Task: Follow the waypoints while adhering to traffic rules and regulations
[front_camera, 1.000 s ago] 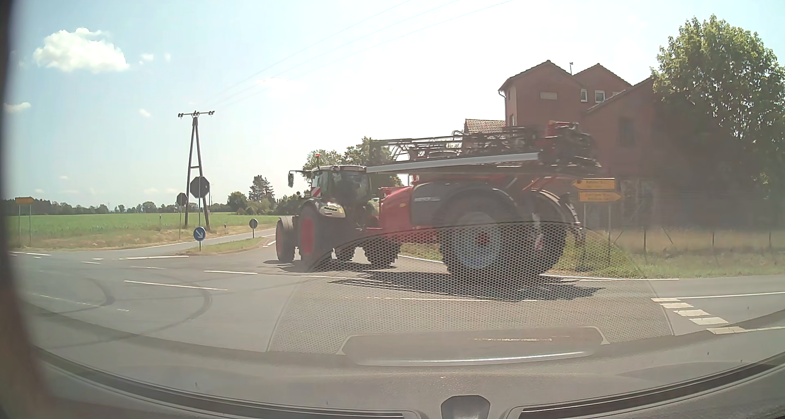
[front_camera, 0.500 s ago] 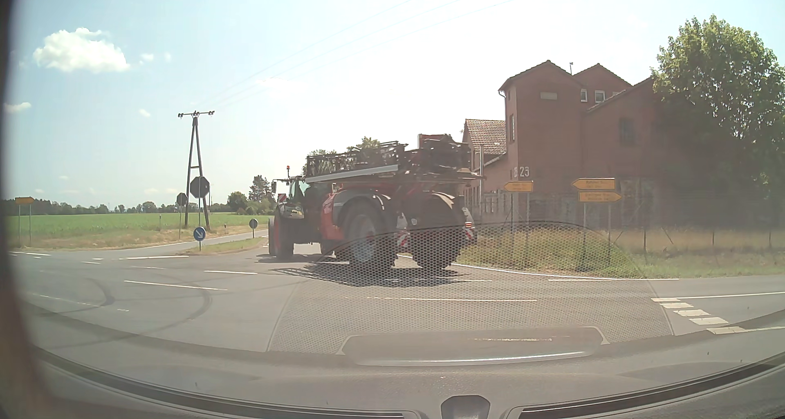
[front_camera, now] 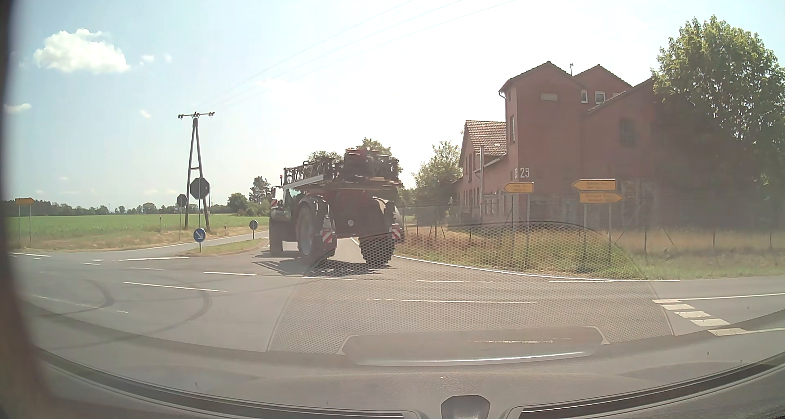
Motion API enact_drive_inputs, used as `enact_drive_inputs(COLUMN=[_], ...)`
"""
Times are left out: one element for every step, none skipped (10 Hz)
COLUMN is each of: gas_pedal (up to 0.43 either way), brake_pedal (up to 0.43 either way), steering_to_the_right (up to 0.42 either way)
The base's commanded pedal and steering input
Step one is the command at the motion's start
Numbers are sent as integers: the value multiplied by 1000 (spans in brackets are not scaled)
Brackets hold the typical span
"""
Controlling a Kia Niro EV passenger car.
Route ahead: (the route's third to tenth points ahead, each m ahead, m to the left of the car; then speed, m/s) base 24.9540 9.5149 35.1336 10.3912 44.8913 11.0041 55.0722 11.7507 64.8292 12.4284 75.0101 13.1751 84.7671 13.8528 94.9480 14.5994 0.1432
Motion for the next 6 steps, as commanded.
enact_drive_inputs(gas_pedal=[130,177,220,240,260,268], brake_pedal=[6,6,6,6,6,6], steering_to_the_right=[-64,-64,-64,-64,-64,-62])
